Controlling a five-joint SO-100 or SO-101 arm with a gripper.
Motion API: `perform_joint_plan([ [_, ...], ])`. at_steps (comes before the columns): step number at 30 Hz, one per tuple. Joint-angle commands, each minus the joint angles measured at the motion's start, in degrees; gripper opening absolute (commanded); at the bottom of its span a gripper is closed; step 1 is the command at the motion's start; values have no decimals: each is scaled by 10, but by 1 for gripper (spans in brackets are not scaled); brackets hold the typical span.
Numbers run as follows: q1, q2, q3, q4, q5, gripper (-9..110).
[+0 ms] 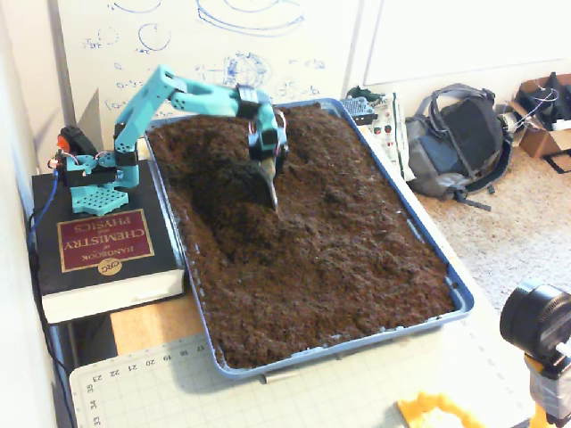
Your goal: Build a berm.
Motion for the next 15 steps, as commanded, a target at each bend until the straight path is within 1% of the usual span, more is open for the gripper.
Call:
perform_joint_plan([
  [1, 24, 104, -79, -60, 3, 1],
  [9, 83, 67, -105, -265, -17, 1],
  [11, 95, 46, -105, -296, -54, 1],
  [15, 118, -7, -112, -304, -165, 1],
])
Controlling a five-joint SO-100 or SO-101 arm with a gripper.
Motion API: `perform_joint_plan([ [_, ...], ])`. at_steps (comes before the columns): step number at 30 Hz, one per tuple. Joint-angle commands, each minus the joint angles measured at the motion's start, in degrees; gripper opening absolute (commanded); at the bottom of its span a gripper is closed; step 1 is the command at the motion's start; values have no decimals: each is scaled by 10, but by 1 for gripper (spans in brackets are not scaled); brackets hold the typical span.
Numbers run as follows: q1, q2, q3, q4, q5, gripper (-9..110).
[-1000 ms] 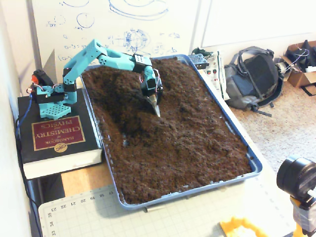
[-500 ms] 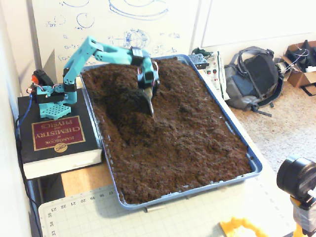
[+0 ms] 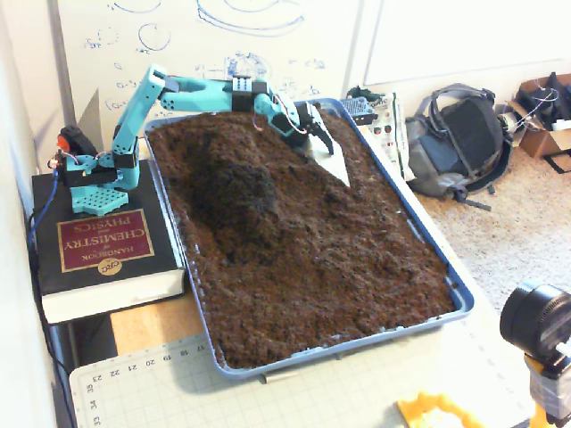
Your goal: Build a berm.
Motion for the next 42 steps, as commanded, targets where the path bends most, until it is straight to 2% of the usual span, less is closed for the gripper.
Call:
perform_joint_plan([
  [1, 33, -7, -62, -25, -83, 1],
  [7, 87, -77, -63, -30, -155, 1],
  [17, 96, -120, -69, -40, -124, 1],
  [25, 65, -146, -74, -178, -69, 1],
  [42, 65, -293, -67, -178, -72, 1],
])
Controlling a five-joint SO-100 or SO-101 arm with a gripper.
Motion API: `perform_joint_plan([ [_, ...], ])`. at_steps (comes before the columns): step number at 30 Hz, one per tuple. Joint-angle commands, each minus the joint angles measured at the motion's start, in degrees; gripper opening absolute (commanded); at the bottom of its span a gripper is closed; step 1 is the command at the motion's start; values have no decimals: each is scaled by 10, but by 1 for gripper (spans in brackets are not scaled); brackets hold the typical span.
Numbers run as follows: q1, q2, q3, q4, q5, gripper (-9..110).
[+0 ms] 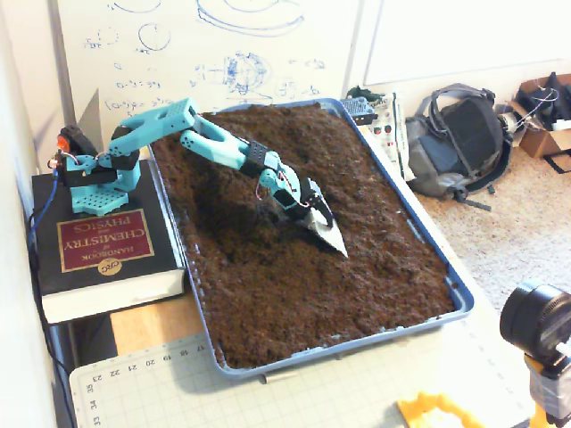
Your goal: Build a berm.
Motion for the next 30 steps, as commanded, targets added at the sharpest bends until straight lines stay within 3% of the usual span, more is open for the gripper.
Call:
perform_joint_plan([
  [1, 2, 1, -19, -4, -1, 1],
  [5, 3, -4, -19, 20, 0, 1],
  [14, 13, 3, -20, 217, 9, 1],
  [30, 35, 5, -20, 350, 9, 1],
])
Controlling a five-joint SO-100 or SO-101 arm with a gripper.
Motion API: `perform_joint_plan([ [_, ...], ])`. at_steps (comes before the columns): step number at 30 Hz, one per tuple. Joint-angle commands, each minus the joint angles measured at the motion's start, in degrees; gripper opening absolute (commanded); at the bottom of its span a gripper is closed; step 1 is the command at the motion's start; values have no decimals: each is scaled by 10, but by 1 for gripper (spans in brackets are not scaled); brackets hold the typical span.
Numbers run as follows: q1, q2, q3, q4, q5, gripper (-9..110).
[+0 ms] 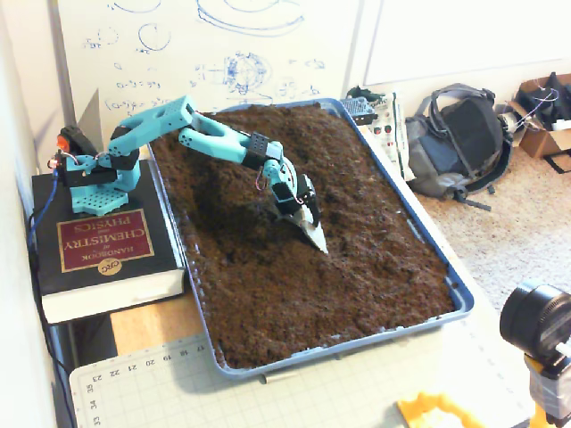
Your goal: Build a berm.
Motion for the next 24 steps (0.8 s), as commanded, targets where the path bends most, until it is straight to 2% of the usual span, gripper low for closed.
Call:
perform_joint_plan([
  [1, 29, -11, 22, 88, 3, 1],
  [24, 34, 83, 23, 225, 4, 1],
])
